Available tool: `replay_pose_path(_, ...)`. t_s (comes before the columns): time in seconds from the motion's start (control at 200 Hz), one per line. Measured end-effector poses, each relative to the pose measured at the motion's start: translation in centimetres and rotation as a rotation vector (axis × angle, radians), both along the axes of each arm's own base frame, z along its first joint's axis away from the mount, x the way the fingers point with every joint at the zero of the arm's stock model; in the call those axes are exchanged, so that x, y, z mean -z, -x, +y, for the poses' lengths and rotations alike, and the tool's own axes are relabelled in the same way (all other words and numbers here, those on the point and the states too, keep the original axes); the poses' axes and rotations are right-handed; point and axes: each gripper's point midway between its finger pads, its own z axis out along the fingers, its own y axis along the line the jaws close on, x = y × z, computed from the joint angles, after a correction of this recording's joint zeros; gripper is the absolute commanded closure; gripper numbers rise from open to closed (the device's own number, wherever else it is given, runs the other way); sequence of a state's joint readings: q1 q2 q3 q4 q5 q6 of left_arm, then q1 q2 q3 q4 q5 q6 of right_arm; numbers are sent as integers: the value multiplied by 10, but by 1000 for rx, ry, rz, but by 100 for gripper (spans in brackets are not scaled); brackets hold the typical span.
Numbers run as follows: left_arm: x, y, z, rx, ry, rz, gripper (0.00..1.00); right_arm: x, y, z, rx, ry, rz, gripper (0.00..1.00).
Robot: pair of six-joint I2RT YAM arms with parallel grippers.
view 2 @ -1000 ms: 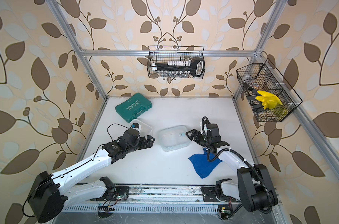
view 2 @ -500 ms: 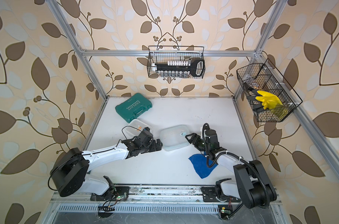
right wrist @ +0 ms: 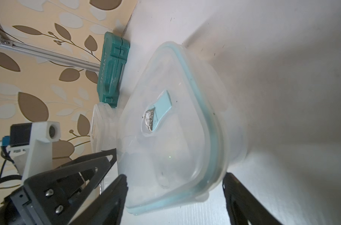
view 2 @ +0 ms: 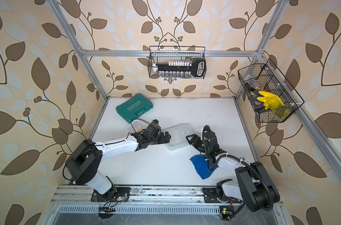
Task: Wipe the insides of the lunch boxes
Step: Adjust the lunch box at the center of the board.
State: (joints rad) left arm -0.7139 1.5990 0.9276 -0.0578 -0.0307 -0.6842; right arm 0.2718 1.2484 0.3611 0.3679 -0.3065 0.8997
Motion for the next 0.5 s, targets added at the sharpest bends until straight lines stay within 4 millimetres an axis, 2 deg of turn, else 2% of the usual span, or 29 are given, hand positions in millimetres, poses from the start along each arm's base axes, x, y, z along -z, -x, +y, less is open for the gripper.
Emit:
replay_pose_path(0.125, -3, -2, -2, -2, 8, -4, 1, -11, 3, -16, 22, 71, -38, 16)
replay_pose_path(0.265, -4, -2, -2, -6, 12, -4, 1, -25, -17, -37, 48, 81, -67, 16)
replay_pose_path(0.375, -2, -3, -3, -6, 11, 1, 1, -25, -29, -34, 8, 72, -57, 17)
replay_pose_path(0.505, 1, -7, -7, -4, 8, 6, 1, -13, -32, -34, -14, 88, -30, 16)
